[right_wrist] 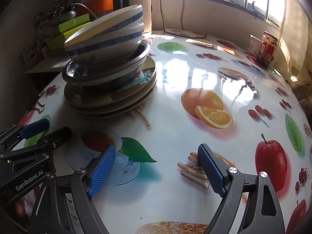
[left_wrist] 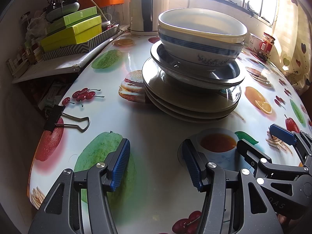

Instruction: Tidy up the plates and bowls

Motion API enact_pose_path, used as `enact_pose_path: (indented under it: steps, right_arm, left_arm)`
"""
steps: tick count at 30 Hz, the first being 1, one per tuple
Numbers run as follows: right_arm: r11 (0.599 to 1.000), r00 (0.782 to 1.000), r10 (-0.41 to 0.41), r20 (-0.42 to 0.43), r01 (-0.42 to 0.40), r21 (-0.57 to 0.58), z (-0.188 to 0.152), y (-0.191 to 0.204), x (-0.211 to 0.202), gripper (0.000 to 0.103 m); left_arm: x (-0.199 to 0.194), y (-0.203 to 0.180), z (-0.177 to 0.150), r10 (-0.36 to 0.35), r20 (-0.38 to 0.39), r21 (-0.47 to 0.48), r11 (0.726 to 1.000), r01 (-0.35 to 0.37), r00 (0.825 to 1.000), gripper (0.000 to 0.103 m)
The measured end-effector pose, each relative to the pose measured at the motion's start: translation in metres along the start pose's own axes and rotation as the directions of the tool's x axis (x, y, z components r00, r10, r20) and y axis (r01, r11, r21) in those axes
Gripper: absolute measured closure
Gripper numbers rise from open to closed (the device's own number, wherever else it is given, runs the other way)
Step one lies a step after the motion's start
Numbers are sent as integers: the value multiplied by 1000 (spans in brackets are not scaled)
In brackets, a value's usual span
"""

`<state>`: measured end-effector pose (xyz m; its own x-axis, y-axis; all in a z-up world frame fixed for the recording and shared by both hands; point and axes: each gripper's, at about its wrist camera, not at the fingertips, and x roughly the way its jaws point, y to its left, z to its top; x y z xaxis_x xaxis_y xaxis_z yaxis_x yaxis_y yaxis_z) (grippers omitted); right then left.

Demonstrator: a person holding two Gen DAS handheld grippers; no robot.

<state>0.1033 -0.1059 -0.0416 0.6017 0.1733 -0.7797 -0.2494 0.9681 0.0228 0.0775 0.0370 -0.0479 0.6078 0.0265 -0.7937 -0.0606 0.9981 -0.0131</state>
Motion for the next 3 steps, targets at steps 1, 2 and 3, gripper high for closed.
enact_pose_path:
  steps: [1,2,3]
  right_arm:
    - [1000,1000,0,0,0,0,0,0,0,16]
    - [1000,1000,0,0,0,0,0,0,0,16]
    - [1000,1000,0,0,0,0,0,0,0,16]
  left_arm:
    - [0,0,0,0,0,0,1000,0,1000,46]
    - [0,0,0,0,0,0,1000,0,1000,46]
    - [0,0,0,0,0,0,1000,0,1000,46]
